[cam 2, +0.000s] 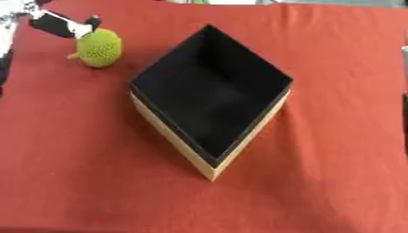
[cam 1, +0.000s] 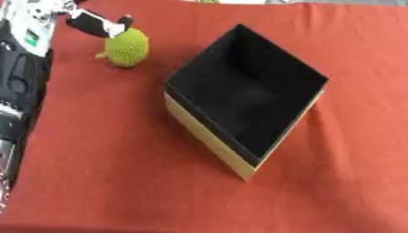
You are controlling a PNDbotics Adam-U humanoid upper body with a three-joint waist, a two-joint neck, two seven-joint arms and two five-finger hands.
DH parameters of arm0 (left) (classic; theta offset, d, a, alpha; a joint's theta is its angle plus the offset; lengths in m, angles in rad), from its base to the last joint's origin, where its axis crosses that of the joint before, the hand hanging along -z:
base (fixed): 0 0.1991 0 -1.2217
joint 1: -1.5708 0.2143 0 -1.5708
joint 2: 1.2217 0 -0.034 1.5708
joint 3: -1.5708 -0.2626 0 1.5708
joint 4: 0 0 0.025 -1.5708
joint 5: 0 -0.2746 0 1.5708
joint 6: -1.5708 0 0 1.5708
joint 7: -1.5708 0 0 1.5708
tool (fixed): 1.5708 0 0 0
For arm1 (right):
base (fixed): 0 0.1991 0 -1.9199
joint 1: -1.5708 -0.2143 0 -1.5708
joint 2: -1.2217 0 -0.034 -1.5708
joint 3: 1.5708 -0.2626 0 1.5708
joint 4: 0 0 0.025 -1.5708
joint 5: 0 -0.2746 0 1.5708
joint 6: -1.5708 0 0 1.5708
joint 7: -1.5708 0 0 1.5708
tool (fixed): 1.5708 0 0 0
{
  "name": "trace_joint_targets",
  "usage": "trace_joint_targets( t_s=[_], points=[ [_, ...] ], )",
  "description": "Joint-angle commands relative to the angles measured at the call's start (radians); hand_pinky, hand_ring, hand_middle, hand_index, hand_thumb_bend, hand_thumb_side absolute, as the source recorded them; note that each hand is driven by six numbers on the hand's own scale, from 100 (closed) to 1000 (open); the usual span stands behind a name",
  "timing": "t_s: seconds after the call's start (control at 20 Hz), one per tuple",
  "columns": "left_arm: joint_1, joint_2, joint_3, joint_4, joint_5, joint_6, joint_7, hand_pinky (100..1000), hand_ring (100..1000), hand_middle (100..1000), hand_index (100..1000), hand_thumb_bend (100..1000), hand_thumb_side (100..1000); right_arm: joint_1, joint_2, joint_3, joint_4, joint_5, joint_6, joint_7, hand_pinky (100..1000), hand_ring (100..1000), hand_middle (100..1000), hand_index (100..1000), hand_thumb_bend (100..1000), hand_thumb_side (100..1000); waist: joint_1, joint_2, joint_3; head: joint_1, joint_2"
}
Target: Pick up objects on the table and place them in the box.
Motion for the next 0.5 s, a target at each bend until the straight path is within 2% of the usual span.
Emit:
trace_joint_targets(
  t_s=[0.05, 0.15, 0.2, 0.35, 0.5],
  points=[
    [-0.024, 0.013, -0.001, 0.0, 0.003, -0.038, -0.12, 997, 1000, 910, 926, 221, 260, -0.012, -0.022, -0.004, -0.016, -0.008, 0.0, -0.003, 751, 690, 625, 774, 100, 180, 0.001, -0.021, -0.002, -0.007, 0.002],
    [-0.028, 0.014, 0.005, -0.004, 0.032, -0.024, -0.199, 1000, 1000, 919, 934, 197, 398, -0.011, -0.022, -0.004, -0.016, -0.008, 0.001, -0.003, 751, 689, 625, 774, 100, 181, 0.001, -0.022, -0.002, -0.01, 0.003],
    [-0.031, 0.015, 0.01, -0.014, 0.055, -0.017, -0.245, 1000, 1000, 926, 940, 211, 497, -0.01, -0.023, -0.003, -0.016, -0.008, 0.002, -0.003, 751, 689, 625, 774, 100, 180, 0.001, -0.022, -0.002, -0.011, 0.003],
    [-0.039, 0.023, 0.024, -0.053, 0.114, 0.01, -0.381, 1000, 1000, 933, 947, 277, 614, -0.009, -0.023, -0.001, -0.016, -0.008, 0.002, 0.001, 751, 689, 625, 774, 100, 177, 0.001, -0.025, -0.002, -0.012, 0.004],
    [-0.039, 0.03, 0.023, -0.065, 0.13, 0.021, -0.433, 1000, 1000, 934, 950, 351, 822, -0.007, -0.024, 0.0, -0.016, -0.009, 0.003, 0.003, 751, 689, 624, 773, 100, 178, 0.002, -0.027, -0.003, -0.014, 0.002]
  ],
)
